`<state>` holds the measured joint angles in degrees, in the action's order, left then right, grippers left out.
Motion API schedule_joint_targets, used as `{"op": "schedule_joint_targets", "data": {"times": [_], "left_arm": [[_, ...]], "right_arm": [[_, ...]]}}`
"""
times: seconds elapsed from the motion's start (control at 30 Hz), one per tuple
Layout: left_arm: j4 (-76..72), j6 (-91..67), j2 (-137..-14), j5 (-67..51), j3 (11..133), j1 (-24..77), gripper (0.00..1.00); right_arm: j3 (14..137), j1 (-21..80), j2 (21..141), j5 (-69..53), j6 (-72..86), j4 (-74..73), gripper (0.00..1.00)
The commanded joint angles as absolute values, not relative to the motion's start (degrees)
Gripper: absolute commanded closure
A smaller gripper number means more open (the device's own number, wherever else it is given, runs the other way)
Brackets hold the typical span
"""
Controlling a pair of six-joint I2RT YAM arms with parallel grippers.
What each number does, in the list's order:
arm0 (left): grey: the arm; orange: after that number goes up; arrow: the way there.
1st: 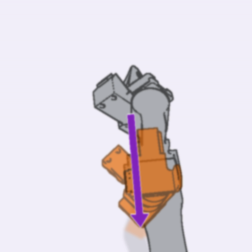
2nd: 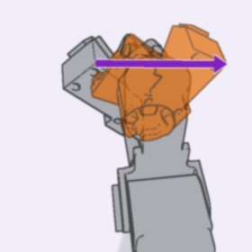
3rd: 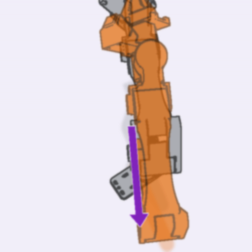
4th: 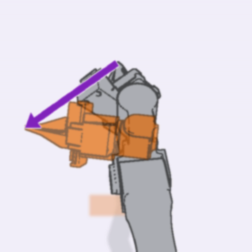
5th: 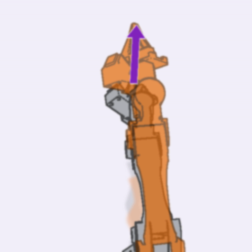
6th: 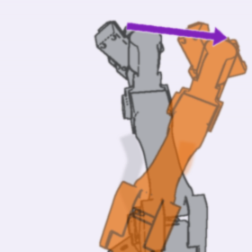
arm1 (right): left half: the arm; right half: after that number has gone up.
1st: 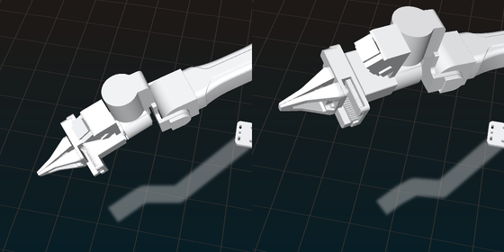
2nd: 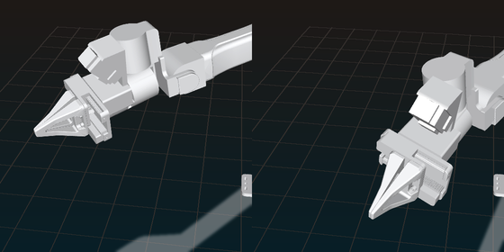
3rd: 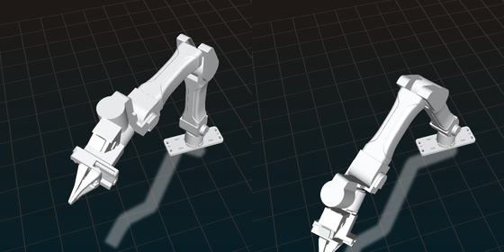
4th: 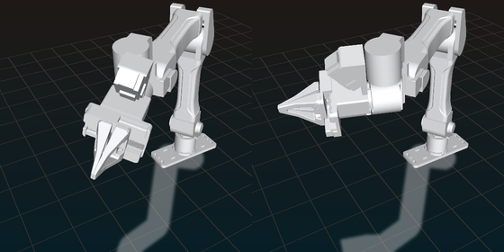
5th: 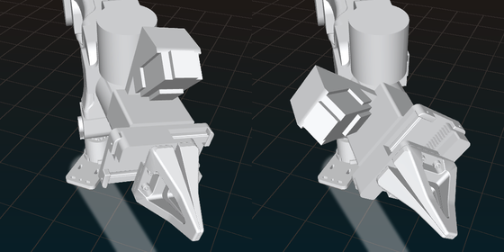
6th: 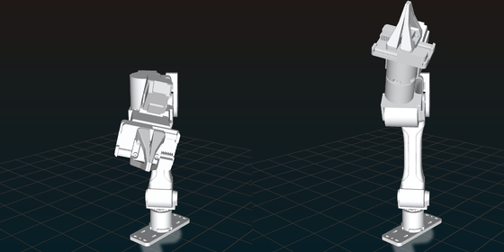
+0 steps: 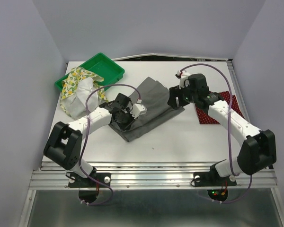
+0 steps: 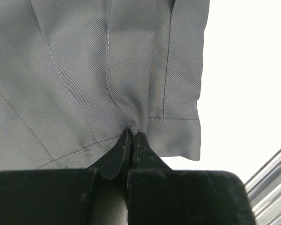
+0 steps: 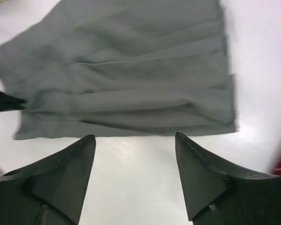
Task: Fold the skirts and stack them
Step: Fold the skirt
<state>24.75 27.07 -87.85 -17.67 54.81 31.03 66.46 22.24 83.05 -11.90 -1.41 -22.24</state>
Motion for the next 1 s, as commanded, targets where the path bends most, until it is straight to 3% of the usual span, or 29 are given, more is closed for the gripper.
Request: {"op": "schedule_joint_targets", "data": {"times": [0.0, 0.07, 0.2, 0.47, 0.7, 0.83, 0.97], "left_arm": [[22.5, 21.8, -82.3, -15.7, 52.8, 33.7, 1.00], [21.4, 20.9, -81.0, -13.6, 52.3, 35.0, 1.00], [22.0, 19.3, -81.6, -11.9, 52.6, 36.7, 1.00], [22.7, 18.0, -83.2, -12.1, 53.8, 38.5, 1.00], [24.8, 17.9, -83.1, -12.7, 55.2, 40.2, 1.00], [25.5, 17.8, -81.7, -14.4, 55.4, 41.0, 1.00], [25.7, 17.8, -80.6, -15.3, 55.3, 43.0, 1.00]], "right_arm": [[59.0, 22.8, 82.3, -26.2, 19.2, -18.6, 0.28], [54.2, 22.8, 83.8, -33.1, 28.2, -12.4, 0.36], [46.2, 22.8, 86.5, -38.2, 39.5, 0.8, 0.44], [43.3, 30.2, 94.7, -38.7, 56.9, 14.1, 0.38], [44.6, 35.8, 103.0, -35.8, 62.2, 18.0, 0.44], [44.6, 37.3, 106.4, -35.3, 64.2, 20.5, 0.56], [45.8, 37.8, 109.6, -35.2, 65.0, 21.4, 0.76]]}}
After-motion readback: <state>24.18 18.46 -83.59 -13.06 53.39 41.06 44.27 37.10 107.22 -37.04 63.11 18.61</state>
